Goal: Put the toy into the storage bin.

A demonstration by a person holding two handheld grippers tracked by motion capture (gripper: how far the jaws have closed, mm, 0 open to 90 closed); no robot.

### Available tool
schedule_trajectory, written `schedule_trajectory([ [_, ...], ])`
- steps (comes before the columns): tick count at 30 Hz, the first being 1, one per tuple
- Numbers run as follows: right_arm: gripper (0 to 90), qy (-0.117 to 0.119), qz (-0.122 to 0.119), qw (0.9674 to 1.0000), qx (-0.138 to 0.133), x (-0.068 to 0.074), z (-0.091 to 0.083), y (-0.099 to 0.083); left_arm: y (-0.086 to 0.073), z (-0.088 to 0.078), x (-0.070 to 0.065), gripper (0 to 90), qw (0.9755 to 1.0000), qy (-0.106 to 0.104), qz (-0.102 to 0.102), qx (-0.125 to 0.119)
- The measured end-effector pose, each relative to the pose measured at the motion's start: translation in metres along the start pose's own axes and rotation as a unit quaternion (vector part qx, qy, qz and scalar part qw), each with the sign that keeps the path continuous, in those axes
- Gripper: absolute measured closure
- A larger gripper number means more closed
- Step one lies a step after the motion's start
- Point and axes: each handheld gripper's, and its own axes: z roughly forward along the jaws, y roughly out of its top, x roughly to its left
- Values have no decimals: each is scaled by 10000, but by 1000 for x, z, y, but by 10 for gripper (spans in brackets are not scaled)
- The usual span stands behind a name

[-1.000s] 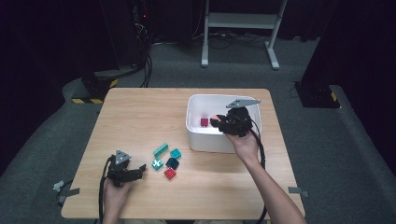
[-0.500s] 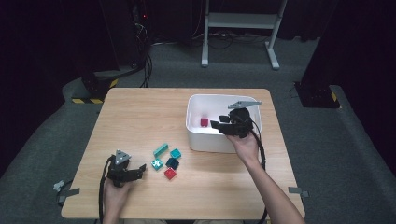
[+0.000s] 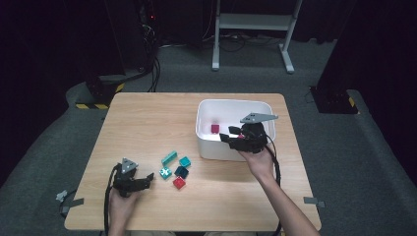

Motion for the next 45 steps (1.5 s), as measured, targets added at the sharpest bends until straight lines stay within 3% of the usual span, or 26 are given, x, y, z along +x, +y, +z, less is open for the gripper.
schedule_trajectory([
  [17,492,459,-239,9985,-177,32,-2,-21,0,0,0,186,10000,-1,-1,0],
  [23,490,546,-369,9977,-141,47,8,-37,0,0,0,186,10000,0,0,0],
  [32,484,663,-533,9962,169,65,33,-61,0,0,0,186,10000,3,-2,1],
  [45,473,876,-461,9944,378,82,67,-91,0,0,0,186,10000,2,-3,3],
])
